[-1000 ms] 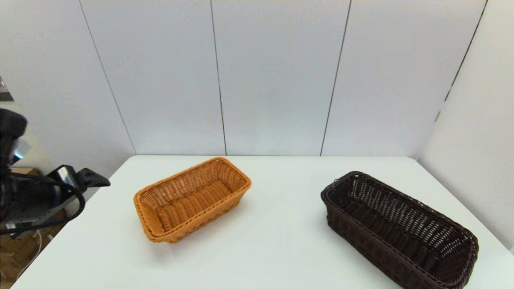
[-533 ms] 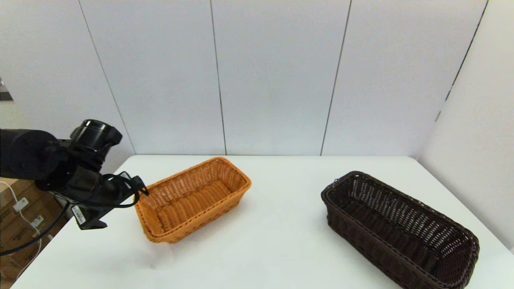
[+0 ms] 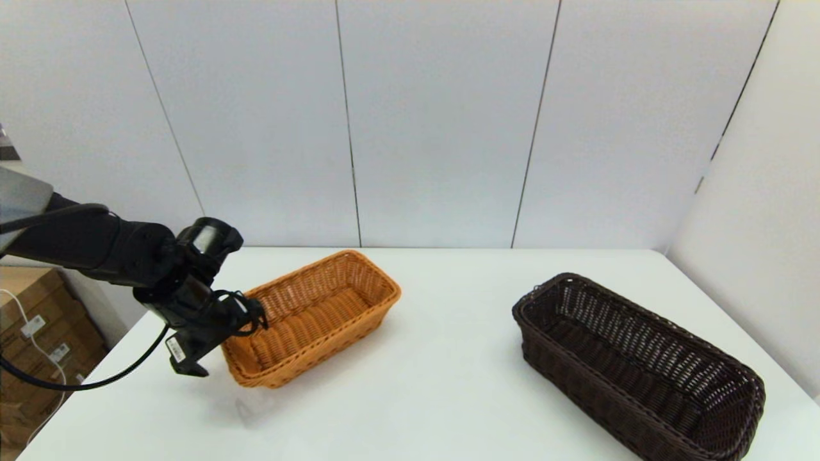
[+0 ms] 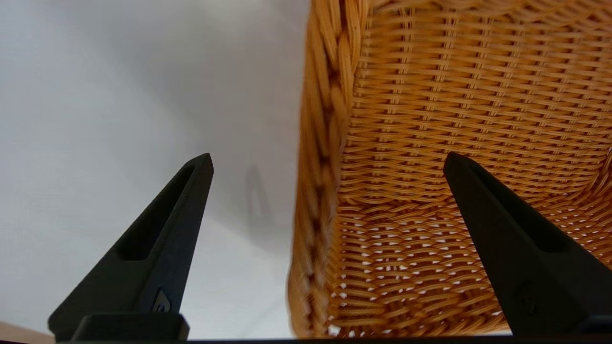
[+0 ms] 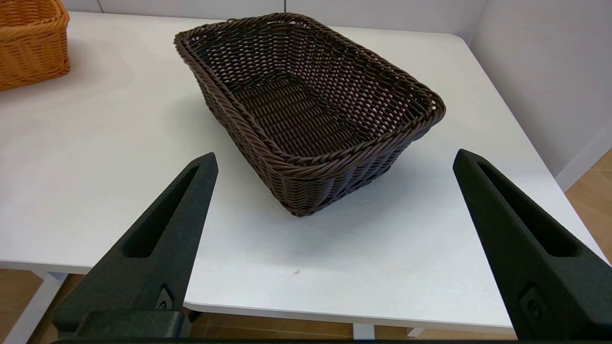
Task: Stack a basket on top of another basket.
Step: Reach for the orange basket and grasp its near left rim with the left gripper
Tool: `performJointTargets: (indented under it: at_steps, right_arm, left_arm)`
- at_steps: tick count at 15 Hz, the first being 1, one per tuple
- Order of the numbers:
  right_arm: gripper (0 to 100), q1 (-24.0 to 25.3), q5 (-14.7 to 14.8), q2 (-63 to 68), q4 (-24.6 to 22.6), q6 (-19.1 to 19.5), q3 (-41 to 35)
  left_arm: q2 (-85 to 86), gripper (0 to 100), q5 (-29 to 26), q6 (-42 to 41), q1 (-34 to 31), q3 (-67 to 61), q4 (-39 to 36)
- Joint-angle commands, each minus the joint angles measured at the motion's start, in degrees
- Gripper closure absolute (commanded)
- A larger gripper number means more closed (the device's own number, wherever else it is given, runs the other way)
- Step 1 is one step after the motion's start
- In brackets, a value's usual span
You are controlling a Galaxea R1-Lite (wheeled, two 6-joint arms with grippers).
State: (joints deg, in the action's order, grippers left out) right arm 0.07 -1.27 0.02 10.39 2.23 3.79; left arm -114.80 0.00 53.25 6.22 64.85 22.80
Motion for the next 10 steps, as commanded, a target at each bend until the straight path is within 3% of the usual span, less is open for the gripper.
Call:
performJointTargets:
  at_steps: [1, 8, 9, 10]
  right_arm:
    - [0, 0.01, -0.05, 0.06, 0.07, 0.05, -0.01]
    - [0, 0.01, -0.05, 0.06, 0.07, 0.05, -0.01]
    - [0, 0.01, -0.05, 0.06, 0.07, 0.05, -0.01]
    - [0, 0.01, -0.05, 0.06, 0.07, 0.05, -0.01]
  left_arm:
    - [-4.73, 0, -2.11, 0.72, 0.02, 0.71, 0.06]
    - [-7.02, 0, -2.20, 0.63, 0.02, 0.80, 0.23]
    - [-6.93, 100, -2.20, 0.72, 0.02, 0.71, 0.06]
    - [-6.31, 100, -2.11, 0.63, -0.15, 0.80, 0.06]
